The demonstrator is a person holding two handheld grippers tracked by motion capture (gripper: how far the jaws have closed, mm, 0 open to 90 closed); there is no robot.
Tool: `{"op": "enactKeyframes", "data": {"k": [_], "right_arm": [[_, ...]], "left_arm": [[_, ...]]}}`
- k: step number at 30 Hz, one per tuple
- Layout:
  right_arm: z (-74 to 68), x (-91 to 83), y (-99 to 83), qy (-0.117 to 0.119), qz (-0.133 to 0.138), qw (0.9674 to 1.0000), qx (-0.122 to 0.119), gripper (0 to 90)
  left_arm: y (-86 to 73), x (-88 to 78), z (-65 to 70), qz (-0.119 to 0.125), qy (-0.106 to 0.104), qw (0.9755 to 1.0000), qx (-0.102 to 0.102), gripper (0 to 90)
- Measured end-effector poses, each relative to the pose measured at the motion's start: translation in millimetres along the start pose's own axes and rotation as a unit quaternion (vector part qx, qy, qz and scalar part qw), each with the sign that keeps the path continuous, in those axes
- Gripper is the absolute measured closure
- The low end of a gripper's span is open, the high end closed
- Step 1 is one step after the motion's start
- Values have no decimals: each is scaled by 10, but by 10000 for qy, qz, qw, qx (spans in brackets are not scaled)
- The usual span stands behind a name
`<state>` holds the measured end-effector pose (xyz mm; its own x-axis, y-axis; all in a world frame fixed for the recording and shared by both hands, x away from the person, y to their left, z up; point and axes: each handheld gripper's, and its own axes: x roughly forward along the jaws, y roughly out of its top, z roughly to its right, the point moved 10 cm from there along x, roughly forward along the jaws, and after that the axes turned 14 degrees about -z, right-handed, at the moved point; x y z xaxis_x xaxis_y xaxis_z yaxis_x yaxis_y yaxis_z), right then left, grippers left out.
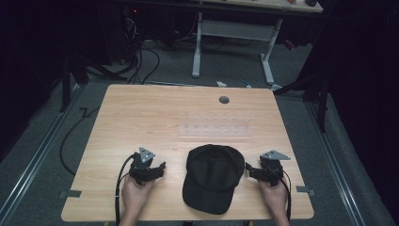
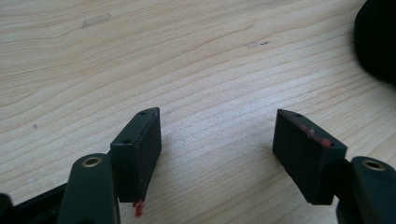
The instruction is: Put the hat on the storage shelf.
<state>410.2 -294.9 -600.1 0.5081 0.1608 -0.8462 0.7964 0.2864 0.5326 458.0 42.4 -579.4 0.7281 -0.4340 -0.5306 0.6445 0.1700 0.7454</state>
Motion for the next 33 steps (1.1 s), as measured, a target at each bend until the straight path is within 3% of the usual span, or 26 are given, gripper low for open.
{"op": "enactKeyframes", "data": {"k": [27,33], "right_arm": [[-17,-5,-2,-14,14,10000,47,320],[25,-18,3,-62,43,9999,96,426]], "left_arm": [[10,-9,-4,-15,-70,9999,-81,317],[8,-8,-2,-20,-68,9999,-74,314]]}}
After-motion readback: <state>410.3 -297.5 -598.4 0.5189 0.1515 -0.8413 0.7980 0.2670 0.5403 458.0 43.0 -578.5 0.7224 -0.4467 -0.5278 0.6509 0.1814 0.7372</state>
